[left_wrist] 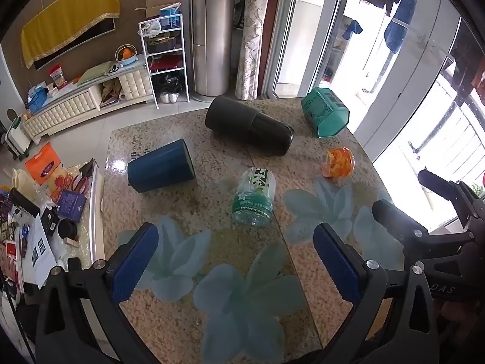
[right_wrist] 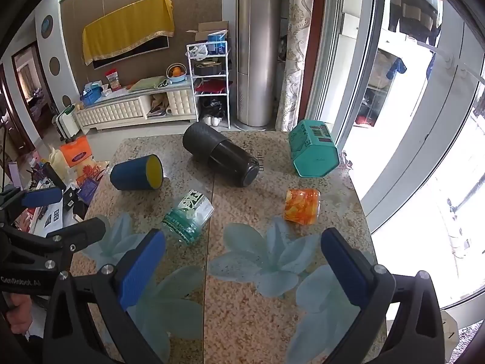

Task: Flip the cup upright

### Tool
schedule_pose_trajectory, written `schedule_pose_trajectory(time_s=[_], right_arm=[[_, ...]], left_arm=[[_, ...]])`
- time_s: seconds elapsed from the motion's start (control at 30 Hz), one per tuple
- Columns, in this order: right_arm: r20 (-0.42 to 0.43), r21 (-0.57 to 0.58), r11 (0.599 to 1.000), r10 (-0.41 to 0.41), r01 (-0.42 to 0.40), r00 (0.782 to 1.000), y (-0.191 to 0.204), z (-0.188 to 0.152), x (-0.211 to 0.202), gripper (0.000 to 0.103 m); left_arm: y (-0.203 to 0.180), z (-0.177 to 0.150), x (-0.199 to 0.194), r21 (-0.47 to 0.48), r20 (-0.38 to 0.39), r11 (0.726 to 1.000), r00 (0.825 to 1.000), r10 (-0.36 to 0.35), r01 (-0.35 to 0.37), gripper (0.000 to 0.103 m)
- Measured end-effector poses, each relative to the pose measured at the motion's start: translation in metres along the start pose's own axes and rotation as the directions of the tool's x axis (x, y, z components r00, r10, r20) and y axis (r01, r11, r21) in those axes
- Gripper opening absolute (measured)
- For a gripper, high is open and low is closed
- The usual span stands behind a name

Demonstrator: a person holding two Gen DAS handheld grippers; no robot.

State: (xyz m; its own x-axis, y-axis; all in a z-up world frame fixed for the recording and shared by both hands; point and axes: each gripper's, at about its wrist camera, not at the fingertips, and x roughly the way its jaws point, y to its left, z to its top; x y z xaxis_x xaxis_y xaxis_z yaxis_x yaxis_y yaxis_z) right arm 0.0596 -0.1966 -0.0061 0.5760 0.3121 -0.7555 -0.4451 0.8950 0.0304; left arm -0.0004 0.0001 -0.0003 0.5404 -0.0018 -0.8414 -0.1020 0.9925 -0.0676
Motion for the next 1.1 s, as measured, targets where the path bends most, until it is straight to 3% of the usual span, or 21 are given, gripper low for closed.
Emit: schedule_pose_trajectory(time_s=[0.13,1.1], right_arm=[[-0.003,-0.002,1.000,-0.002,0.002,1.000,0.0002,-0.0002,0.0002,0.103],[-0.006,0.000,1.000,-0.001,0.001,1.000,0.0007,-0.0036,-0.0014,0.103]], left_arm=[[0.0011,0.0025,0.0026,-0.003,-0.026,1.000,1.000,-0.005,0.005,0.103],[0.0005,-0.0004,0.0015,0.002,0.000,1.000,1.000,0.000,0.000,0.102]])
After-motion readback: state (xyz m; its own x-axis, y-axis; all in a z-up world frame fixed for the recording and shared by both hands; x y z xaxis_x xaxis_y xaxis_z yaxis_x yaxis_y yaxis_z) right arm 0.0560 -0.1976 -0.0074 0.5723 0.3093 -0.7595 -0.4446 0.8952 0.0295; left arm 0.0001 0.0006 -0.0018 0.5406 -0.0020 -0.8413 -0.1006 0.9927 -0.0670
